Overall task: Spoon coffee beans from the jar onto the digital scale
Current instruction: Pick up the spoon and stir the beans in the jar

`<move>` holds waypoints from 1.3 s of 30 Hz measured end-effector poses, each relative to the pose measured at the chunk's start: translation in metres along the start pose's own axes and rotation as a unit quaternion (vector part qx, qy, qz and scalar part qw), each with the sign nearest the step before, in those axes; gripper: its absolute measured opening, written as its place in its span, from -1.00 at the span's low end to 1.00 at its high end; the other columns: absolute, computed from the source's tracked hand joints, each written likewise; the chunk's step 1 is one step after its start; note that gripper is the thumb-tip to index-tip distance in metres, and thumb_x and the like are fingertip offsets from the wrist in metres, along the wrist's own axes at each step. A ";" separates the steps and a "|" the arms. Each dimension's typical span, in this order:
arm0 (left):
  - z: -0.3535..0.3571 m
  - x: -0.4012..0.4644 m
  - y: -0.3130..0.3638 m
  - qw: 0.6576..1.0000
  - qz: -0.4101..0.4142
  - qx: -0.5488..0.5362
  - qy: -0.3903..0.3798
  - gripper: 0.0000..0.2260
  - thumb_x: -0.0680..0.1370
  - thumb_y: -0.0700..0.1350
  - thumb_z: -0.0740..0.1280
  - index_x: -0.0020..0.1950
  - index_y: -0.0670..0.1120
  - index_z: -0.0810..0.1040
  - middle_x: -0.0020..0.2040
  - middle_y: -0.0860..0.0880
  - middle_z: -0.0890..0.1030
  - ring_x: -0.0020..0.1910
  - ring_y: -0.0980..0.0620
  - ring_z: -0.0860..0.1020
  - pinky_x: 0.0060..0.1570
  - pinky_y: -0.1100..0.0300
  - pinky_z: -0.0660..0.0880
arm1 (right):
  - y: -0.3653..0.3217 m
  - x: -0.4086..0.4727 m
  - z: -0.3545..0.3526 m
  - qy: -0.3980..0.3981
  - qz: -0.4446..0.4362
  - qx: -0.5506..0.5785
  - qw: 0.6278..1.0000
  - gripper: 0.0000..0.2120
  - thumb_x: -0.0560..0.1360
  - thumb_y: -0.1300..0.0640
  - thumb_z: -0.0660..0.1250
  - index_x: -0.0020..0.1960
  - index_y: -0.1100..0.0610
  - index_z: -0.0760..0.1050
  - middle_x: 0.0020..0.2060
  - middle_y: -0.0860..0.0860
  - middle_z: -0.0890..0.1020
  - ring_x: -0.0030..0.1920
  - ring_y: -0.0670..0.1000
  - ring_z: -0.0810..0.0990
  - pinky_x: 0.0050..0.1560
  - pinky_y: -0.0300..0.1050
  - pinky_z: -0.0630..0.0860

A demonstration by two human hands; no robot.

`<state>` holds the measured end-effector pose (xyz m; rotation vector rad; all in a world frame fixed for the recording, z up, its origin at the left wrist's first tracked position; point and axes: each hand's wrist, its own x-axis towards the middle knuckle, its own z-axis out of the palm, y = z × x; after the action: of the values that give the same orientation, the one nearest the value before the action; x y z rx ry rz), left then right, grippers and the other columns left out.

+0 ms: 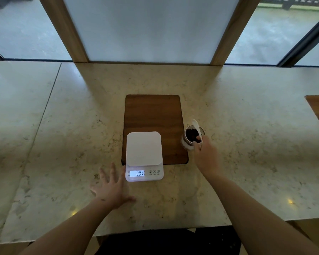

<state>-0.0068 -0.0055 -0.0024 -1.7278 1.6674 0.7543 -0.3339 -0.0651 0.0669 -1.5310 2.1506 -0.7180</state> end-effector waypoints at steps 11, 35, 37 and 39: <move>-0.003 -0.005 0.001 1.000 0.006 0.000 -0.006 0.24 0.14 0.71 0.10 0.48 0.22 -0.60 0.52 -0.10 -0.59 0.49 -0.41 -0.50 0.36 -0.63 0.07 | 0.018 0.005 0.017 -0.062 0.030 -0.026 0.997 -0.88 0.61 0.16 0.25 0.00 0.11 0.56 -0.37 -0.05 0.54 -0.38 -0.04 0.51 -0.41 -0.11 0.36; -0.001 -0.001 0.000 1.000 0.011 -0.020 -0.010 0.24 0.19 0.69 0.18 0.46 0.24 -0.62 0.49 -0.08 -0.64 0.44 -0.39 -0.56 0.36 -0.66 0.00 | -0.006 -0.014 -0.031 -0.087 0.086 -0.023 0.992 -0.88 0.63 0.20 0.12 -0.09 0.13 0.31 -0.29 0.04 0.45 -0.38 -0.03 0.38 -0.44 -0.14 0.23; -0.001 -0.002 0.000 1.000 0.010 -0.023 -0.009 0.23 0.19 0.69 0.18 0.46 0.25 -0.62 0.50 -0.08 -0.62 0.45 -0.39 -0.55 0.36 -0.67 -0.01 | -0.007 -0.007 -0.040 -0.095 0.064 -0.094 0.989 -0.87 0.62 0.22 0.13 -0.11 0.15 0.34 -0.29 0.05 0.46 -0.37 -0.02 0.41 -0.44 -0.12 0.25; -0.001 -0.004 0.000 1.000 0.009 -0.023 -0.010 0.23 0.20 0.68 0.19 0.47 0.24 -0.61 0.51 -0.09 -0.62 0.47 -0.39 -0.53 0.36 -0.66 -0.01 | -0.007 0.000 -0.046 -0.111 0.049 -0.152 0.981 -0.89 0.59 0.24 0.15 -0.09 0.18 0.42 -0.28 0.07 0.51 -0.33 0.03 0.47 -0.42 -0.09 0.32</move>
<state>-0.0068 -0.0040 0.0014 -1.7325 1.6659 0.8220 -0.3564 -0.0584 0.1074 -1.5520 2.2189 -0.1795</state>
